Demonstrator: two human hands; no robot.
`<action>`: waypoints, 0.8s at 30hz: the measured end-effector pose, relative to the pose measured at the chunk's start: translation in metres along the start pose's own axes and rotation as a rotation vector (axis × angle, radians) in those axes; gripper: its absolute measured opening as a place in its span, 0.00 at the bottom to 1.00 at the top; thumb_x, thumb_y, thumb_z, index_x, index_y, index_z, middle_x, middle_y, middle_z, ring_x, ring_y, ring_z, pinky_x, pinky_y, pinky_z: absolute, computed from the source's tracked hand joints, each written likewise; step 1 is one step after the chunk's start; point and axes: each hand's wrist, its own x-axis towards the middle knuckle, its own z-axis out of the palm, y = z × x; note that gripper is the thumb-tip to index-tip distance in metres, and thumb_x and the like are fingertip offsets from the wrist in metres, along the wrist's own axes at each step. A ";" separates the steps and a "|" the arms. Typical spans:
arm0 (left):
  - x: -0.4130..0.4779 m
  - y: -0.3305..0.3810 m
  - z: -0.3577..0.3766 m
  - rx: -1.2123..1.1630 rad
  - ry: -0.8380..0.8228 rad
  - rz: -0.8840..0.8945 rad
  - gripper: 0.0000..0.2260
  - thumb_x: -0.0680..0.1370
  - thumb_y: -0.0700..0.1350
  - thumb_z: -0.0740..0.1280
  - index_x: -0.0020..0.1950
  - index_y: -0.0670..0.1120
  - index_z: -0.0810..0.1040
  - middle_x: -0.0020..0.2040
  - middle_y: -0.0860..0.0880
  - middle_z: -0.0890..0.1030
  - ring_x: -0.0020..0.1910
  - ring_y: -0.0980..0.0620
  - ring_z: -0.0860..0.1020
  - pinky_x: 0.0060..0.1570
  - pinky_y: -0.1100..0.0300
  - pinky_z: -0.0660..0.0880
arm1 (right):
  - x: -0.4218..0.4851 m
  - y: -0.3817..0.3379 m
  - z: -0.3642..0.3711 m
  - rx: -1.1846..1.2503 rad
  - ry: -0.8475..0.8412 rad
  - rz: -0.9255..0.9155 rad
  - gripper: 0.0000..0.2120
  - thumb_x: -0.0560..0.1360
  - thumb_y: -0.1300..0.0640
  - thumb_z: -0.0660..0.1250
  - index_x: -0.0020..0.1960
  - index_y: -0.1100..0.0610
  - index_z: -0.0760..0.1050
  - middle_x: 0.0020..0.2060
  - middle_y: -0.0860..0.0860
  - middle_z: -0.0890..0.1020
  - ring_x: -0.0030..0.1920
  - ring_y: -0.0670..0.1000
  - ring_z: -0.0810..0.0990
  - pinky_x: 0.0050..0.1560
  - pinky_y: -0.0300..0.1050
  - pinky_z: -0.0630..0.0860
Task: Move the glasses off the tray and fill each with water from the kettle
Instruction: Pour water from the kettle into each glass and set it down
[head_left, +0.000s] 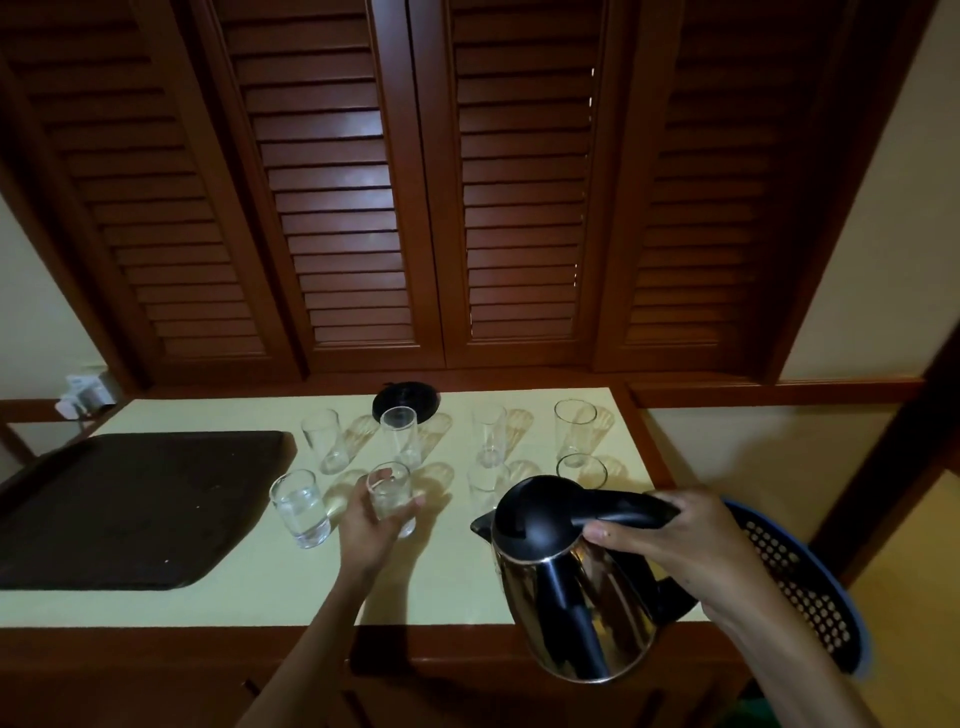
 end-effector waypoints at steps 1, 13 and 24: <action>0.002 -0.001 0.001 0.002 -0.008 0.001 0.24 0.71 0.45 0.81 0.63 0.52 0.76 0.54 0.58 0.80 0.58 0.46 0.81 0.54 0.52 0.80 | 0.000 -0.001 -0.001 0.007 -0.001 0.005 0.17 0.55 0.49 0.83 0.40 0.58 0.88 0.36 0.54 0.90 0.38 0.53 0.90 0.44 0.47 0.82; -0.071 -0.015 0.024 0.051 0.210 -0.004 0.31 0.70 0.32 0.78 0.69 0.44 0.69 0.64 0.42 0.75 0.61 0.38 0.79 0.56 0.49 0.77 | 0.004 -0.001 -0.019 -0.017 0.025 0.065 0.17 0.58 0.49 0.83 0.42 0.57 0.87 0.37 0.51 0.90 0.39 0.50 0.90 0.43 0.45 0.81; -0.062 0.025 0.097 -0.042 -0.106 0.019 0.44 0.71 0.43 0.81 0.81 0.44 0.62 0.77 0.47 0.70 0.75 0.48 0.70 0.73 0.50 0.70 | 0.003 0.003 -0.040 -0.064 0.088 0.053 0.13 0.62 0.50 0.83 0.42 0.52 0.85 0.35 0.45 0.89 0.36 0.45 0.89 0.40 0.39 0.81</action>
